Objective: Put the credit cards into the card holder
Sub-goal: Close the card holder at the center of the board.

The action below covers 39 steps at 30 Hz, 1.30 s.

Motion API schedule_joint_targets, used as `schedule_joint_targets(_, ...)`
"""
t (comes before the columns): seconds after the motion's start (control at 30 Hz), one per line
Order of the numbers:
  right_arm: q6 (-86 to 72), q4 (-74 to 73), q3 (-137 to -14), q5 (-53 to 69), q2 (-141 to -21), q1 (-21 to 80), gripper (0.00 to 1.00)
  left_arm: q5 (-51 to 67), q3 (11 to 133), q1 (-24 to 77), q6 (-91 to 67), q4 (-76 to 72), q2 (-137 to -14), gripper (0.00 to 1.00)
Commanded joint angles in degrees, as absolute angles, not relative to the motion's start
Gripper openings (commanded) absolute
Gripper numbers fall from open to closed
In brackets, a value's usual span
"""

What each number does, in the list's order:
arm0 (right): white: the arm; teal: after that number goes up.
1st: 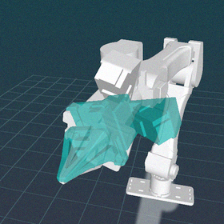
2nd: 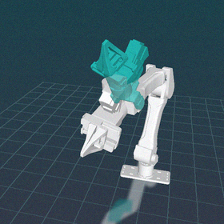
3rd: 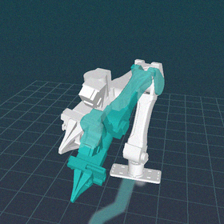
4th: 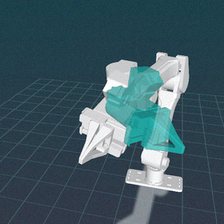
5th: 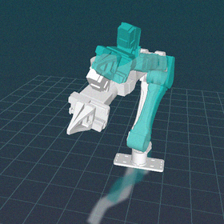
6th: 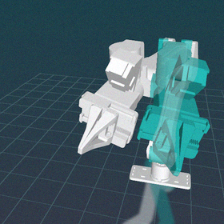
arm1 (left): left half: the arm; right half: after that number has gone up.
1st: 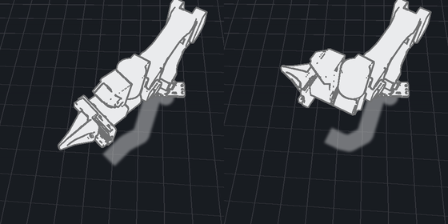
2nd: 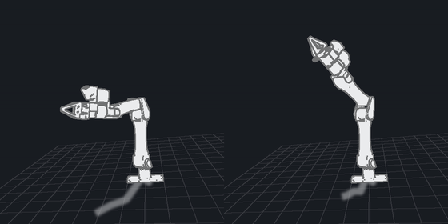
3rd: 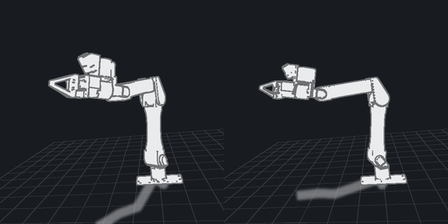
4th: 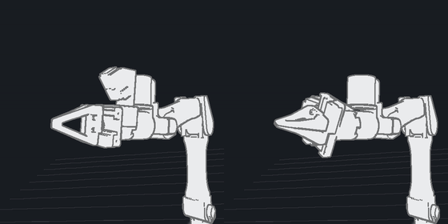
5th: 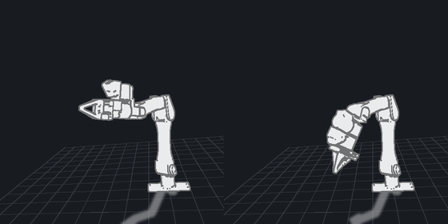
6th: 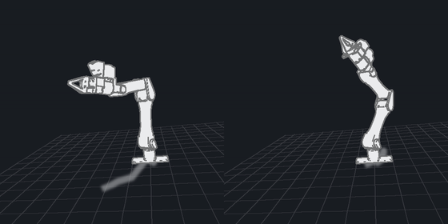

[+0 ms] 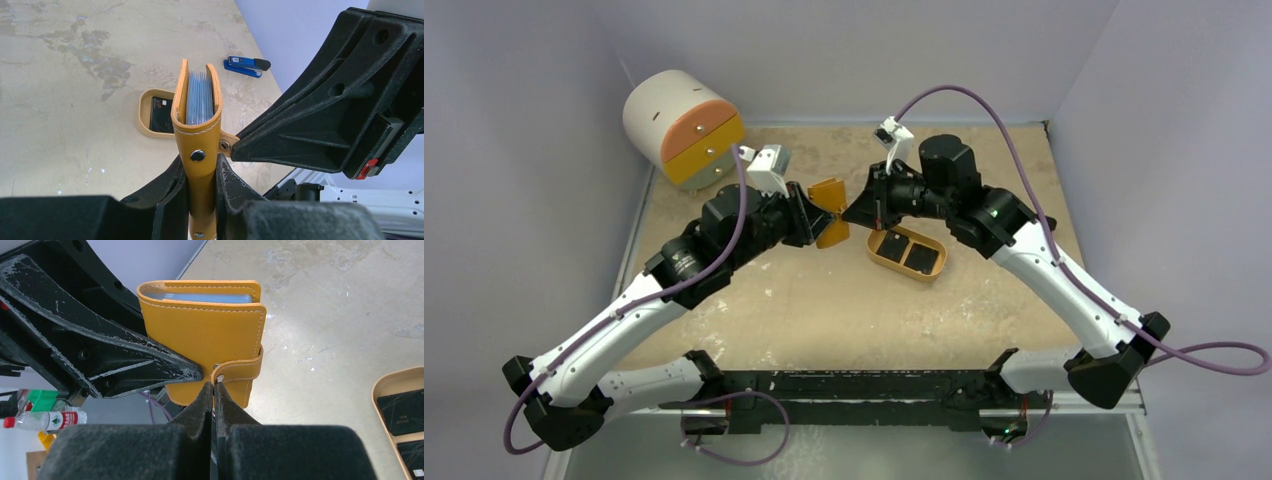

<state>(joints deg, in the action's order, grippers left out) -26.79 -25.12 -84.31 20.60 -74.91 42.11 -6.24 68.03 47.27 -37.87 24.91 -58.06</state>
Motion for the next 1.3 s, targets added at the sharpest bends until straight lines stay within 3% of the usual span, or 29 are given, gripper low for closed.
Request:
schedule_joint_targets(0.0, -26.9, -22.9, -86.7, 22.6, -75.3, 42.7, 0.0, -5.7, 70.1, 47.1, -37.6, 20.3, -57.4, 0.0)
schedule_joint_targets(1.27, -28.9, -21.4, -86.8, 20.7, -75.1, 42.7, 0.0, -1.0, 69.3, 47.2, -37.7, 19.9, -58.0, 0.0)
